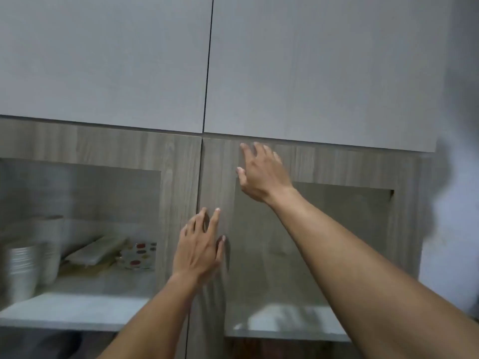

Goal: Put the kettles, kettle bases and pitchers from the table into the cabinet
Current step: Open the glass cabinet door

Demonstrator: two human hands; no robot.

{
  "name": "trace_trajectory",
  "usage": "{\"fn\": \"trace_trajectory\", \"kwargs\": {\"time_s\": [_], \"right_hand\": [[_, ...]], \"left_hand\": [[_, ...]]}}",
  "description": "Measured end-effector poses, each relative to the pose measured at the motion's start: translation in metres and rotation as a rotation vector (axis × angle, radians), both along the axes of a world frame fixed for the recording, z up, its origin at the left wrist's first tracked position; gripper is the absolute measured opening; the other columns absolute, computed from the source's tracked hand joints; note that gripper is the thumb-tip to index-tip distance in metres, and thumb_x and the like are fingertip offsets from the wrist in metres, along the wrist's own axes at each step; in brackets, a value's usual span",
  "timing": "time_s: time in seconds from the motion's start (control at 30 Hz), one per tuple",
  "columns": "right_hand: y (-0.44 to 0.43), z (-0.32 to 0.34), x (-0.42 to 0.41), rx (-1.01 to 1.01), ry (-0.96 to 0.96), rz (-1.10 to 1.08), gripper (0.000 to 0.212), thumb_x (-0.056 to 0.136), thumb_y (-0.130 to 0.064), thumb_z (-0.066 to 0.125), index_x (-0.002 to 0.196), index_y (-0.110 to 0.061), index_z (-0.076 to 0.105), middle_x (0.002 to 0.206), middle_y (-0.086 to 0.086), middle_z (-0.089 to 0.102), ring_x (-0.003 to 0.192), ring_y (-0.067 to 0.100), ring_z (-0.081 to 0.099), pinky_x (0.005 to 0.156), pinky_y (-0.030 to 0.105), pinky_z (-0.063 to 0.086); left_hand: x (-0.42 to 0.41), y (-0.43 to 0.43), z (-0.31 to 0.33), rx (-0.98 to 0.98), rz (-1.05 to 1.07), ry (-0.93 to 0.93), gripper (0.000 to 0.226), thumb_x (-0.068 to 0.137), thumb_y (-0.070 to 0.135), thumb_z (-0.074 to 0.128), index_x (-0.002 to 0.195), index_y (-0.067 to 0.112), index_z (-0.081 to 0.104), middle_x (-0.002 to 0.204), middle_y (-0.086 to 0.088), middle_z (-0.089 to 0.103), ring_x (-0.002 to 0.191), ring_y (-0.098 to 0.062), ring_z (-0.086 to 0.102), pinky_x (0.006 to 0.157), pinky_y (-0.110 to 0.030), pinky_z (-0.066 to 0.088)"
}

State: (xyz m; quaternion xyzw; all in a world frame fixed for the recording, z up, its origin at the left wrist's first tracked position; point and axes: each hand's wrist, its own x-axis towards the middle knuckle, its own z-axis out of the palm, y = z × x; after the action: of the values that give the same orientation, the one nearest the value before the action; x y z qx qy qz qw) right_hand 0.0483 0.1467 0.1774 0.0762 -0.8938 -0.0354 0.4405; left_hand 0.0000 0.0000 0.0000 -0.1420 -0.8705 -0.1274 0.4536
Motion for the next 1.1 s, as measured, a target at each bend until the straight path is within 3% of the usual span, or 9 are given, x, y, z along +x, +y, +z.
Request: {"fn": "trace_trajectory", "kwargs": {"time_s": [0.17, 0.3, 0.47, 0.6, 0.7, 0.77, 0.83, 1.0, 1.1], "right_hand": [[-0.028, 0.014, -0.023, 0.040, -0.046, -0.019, 0.065, 0.100, -0.037, 0.043, 0.157, -0.012, 0.026, 0.158, 0.021, 0.032, 0.147, 0.037, 0.026, 0.119, 0.058, 0.024], [-0.036, 0.019, -0.034, 0.023, -0.115, -0.062, 0.068, 0.101, -0.037, 0.040, 0.160, -0.014, 0.015, 0.162, 0.021, 0.025, 0.151, 0.038, 0.017, 0.120, 0.062, 0.018], [-0.044, 0.021, -0.037, -0.001, -0.073, -0.099, 0.064, 0.099, -0.032, 0.041, 0.156, -0.010, 0.024, 0.152, 0.020, 0.035, 0.141, 0.039, 0.031, 0.114, 0.061, 0.028], [-0.042, 0.026, -0.027, 0.015, -0.058, -0.098, 0.052, 0.097, -0.026, 0.042, 0.146, -0.008, 0.038, 0.143, 0.020, 0.043, 0.131, 0.039, 0.041, 0.104, 0.056, 0.039], [-0.040, 0.028, -0.016, 0.014, -0.056, -0.075, 0.046, 0.097, -0.026, 0.042, 0.139, -0.009, 0.043, 0.138, 0.019, 0.046, 0.127, 0.038, 0.043, 0.099, 0.052, 0.040], [-0.039, 0.029, -0.006, 0.010, -0.066, -0.050, 0.045, 0.098, -0.027, 0.041, 0.139, -0.009, 0.043, 0.138, 0.019, 0.045, 0.127, 0.038, 0.043, 0.099, 0.053, 0.040], [-0.038, 0.031, 0.007, 0.005, -0.077, -0.020, 0.044, 0.099, -0.031, 0.040, 0.138, -0.009, 0.043, 0.138, 0.019, 0.044, 0.127, 0.038, 0.042, 0.100, 0.054, 0.041], [-0.029, 0.025, 0.052, 0.030, -0.066, 0.053, 0.050, 0.100, -0.042, 0.041, 0.140, -0.012, 0.041, 0.138, 0.018, 0.045, 0.127, 0.037, 0.043, 0.103, 0.053, 0.040], [-0.020, 0.022, 0.087, 0.045, -0.009, 0.104, 0.055, 0.100, -0.049, 0.040, 0.143, -0.016, 0.037, 0.135, 0.016, 0.046, 0.125, 0.036, 0.044, 0.104, 0.049, 0.039]], "left_hand": [[-0.010, 0.003, -0.006, 0.021, 0.007, 0.061, 0.069, 0.089, 0.039, 0.057, 0.151, 0.014, 0.038, 0.146, -0.022, 0.046, 0.126, -0.037, 0.052, 0.098, -0.046, 0.050], [-0.006, 0.012, -0.003, 0.094, 0.002, 0.002, 0.071, 0.088, 0.036, 0.056, 0.152, 0.013, 0.037, 0.152, -0.020, 0.041, 0.132, -0.034, 0.046, 0.100, -0.044, 0.048], [-0.004, 0.010, -0.013, 0.199, -0.041, -0.033, 0.066, 0.090, 0.027, 0.060, 0.151, 0.015, 0.037, 0.151, -0.016, 0.040, 0.131, -0.032, 0.047, 0.101, -0.043, 0.048], [0.004, 0.009, -0.016, 0.404, -0.108, -0.033, 0.061, 0.091, 0.019, 0.062, 0.147, 0.014, 0.038, 0.142, -0.014, 0.043, 0.118, -0.032, 0.050, 0.091, -0.038, 0.047], [0.018, 0.009, -0.013, 0.657, -0.183, -0.174, 0.057, 0.098, 0.026, 0.051, 0.151, 0.012, 0.033, 0.143, -0.013, 0.046, 0.124, -0.031, 0.048, 0.098, -0.038, 0.042], [0.025, 0.005, -0.012, 0.710, -0.179, -0.300, 0.060, 0.103, 0.036, 0.042, 0.154, 0.009, 0.028, 0.150, -0.014, 0.044, 0.136, -0.031, 0.044, 0.109, -0.040, 0.037], [0.036, 0.000, -0.013, 0.707, -0.191, -0.363, 0.062, 0.103, 0.043, 0.040, 0.154, 0.009, 0.030, 0.150, -0.016, 0.046, 0.137, -0.032, 0.045, 0.110, -0.043, 0.037], [0.090, -0.010, -0.018, 0.664, -0.198, -0.332, 0.048, 0.100, 0.045, 0.046, 0.133, 0.010, 0.050, 0.119, -0.013, 0.065, 0.110, -0.031, 0.063, 0.085, -0.036, 0.049], [0.126, -0.013, -0.017, 0.614, -0.199, -0.235, 0.026, 0.097, 0.045, 0.052, 0.103, 0.019, 0.052, 0.086, 0.000, 0.063, 0.080, -0.021, 0.063, 0.059, -0.022, 0.039]]}}
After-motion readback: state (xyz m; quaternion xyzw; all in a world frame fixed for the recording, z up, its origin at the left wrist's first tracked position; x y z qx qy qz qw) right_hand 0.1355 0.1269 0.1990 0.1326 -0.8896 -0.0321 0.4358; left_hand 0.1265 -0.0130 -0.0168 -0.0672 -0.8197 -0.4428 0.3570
